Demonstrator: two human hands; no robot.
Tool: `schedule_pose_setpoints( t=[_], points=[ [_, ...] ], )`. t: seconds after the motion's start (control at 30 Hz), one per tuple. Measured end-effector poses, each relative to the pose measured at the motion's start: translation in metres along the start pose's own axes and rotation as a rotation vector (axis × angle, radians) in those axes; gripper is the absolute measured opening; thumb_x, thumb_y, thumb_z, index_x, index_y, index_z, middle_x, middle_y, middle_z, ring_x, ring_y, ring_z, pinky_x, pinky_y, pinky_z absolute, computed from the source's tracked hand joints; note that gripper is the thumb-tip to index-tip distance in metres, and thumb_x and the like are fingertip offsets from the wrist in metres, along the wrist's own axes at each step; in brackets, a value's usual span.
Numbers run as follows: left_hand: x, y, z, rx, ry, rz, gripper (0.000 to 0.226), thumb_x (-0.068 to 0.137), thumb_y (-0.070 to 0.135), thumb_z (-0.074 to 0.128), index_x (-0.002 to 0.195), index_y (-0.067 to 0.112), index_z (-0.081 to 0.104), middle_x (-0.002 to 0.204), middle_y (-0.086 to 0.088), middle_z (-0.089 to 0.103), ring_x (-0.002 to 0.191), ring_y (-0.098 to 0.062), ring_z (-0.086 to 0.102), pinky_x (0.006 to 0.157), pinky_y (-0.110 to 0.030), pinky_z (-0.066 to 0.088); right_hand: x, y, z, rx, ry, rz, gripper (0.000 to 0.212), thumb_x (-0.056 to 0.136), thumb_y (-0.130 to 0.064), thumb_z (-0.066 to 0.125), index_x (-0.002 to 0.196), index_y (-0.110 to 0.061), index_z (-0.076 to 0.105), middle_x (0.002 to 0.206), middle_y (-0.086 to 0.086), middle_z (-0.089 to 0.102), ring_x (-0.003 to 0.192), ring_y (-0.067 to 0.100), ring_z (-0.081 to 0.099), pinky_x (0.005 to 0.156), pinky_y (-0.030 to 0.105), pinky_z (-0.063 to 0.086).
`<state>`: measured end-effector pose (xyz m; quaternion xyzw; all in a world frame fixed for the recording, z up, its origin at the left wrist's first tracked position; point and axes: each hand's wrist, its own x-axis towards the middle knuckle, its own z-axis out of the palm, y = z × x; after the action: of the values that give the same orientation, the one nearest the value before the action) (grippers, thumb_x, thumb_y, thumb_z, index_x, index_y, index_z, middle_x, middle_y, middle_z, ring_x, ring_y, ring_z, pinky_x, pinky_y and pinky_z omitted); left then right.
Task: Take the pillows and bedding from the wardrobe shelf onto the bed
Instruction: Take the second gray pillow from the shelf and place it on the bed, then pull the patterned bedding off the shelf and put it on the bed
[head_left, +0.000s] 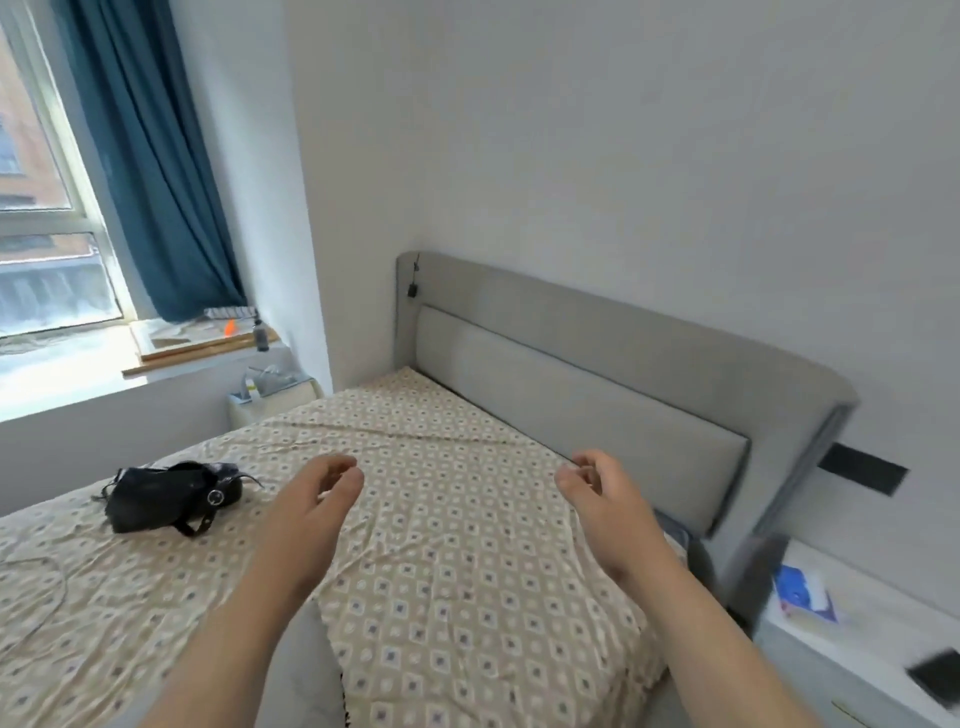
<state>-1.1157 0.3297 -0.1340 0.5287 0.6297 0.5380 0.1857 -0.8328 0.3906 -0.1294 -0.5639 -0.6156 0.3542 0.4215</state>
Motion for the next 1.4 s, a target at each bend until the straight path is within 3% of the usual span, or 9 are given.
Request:
schedule_pose_setpoints(
  t=[0.1,0.27,0.4,0.53,0.73,0.9,1.1,1.2,1.4],
  points=[
    [0.004,0.053,0.051,-0.007,-0.064,0.133,0.023,0.094,0.031,0.054,0.114,0.023,0.061,0.108,0.011,0.061,0.094,0.011,0.052,0.072,-0.011,0.037,-0.005,0.001,-0.068,0.001,0.112,-0.044,0.039,0.092,-0.045,0.057,0.125,-0.023,0.051,0.108,-0.01,0.056,0.098,0.006,0.055,0.083,0.03,0.042],
    [-0.001,0.134,0.133,-0.072,-0.211,0.279,0.029,0.094,0.037,0.053,0.121,0.026,0.059,0.113,0.011,0.059,0.101,-0.001,0.054,0.075,-0.013,0.036,-0.026,0.01,-0.171,-0.042,0.267,-0.068,0.038,0.093,-0.047,0.055,0.124,-0.026,0.051,0.115,-0.003,0.056,0.096,-0.002,0.051,0.073,0.021,0.039],
    [-0.011,0.19,0.2,-0.162,-0.353,0.346,0.03,0.094,0.04,0.052,0.121,0.027,0.057,0.117,0.009,0.059,0.11,-0.01,0.053,0.079,-0.02,0.038,-0.05,0.017,-0.245,-0.063,0.419,-0.058,0.037,0.092,-0.045,0.057,0.122,-0.023,0.053,0.114,-0.001,0.057,0.102,0.012,0.054,0.081,0.028,0.039],
    [-0.038,0.238,0.276,-0.262,-0.508,0.415,0.039,0.092,0.043,0.053,0.126,0.023,0.055,0.124,0.004,0.057,0.113,-0.013,0.051,0.086,-0.028,0.037,-0.088,0.032,-0.314,-0.133,0.531,-0.002,0.036,0.091,-0.05,0.053,0.12,-0.029,0.051,0.112,-0.01,0.057,0.1,0.001,0.052,0.079,0.026,0.038],
    [-0.101,0.306,0.387,-0.387,-0.813,0.534,0.06,0.08,0.056,0.048,0.13,0.022,0.055,0.125,0.008,0.058,0.117,-0.013,0.052,0.094,-0.031,0.039,-0.16,0.061,-0.409,-0.191,0.803,0.156,0.045,0.089,-0.055,0.051,0.128,-0.032,0.047,0.121,-0.01,0.053,0.109,0.009,0.052,0.082,0.028,0.038],
    [-0.147,0.353,0.467,-0.49,-1.058,0.558,0.062,0.077,0.063,0.048,0.13,0.032,0.053,0.129,0.009,0.057,0.119,-0.015,0.052,0.093,-0.03,0.04,-0.215,0.074,-0.459,-0.23,1.035,0.282,0.053,0.081,-0.063,0.05,0.127,-0.036,0.048,0.123,-0.012,0.053,0.112,0.009,0.052,0.087,0.032,0.041],
    [-0.202,0.402,0.539,-0.608,-1.334,0.619,0.043,0.088,0.05,0.053,0.129,0.037,0.053,0.131,0.017,0.053,0.124,-0.01,0.047,0.089,-0.026,0.036,-0.274,0.079,-0.497,-0.366,1.332,0.449,0.042,0.089,-0.053,0.054,0.124,-0.032,0.05,0.123,-0.007,0.055,0.109,0.011,0.053,0.081,0.029,0.041],
    [-0.219,0.419,0.558,-0.646,-1.402,0.653,0.041,0.089,0.05,0.054,0.128,0.039,0.053,0.131,0.019,0.053,0.125,-0.009,0.046,0.09,-0.026,0.036,-0.293,0.073,-0.5,-0.398,1.42,0.494,0.042,0.089,-0.049,0.056,0.125,-0.029,0.051,0.125,-0.005,0.056,0.112,0.012,0.053,0.092,0.035,0.042],
    [-0.275,0.458,0.578,-0.728,-1.596,0.783,0.04,0.087,0.053,0.052,0.126,0.044,0.051,0.13,0.019,0.05,0.124,-0.01,0.045,0.093,-0.031,0.037,-0.346,0.055,-0.491,-0.509,1.609,0.658,0.044,0.089,-0.056,0.05,0.128,-0.036,0.046,0.127,-0.013,0.051,0.114,0.006,0.048,0.091,0.031,0.041]
  ],
)
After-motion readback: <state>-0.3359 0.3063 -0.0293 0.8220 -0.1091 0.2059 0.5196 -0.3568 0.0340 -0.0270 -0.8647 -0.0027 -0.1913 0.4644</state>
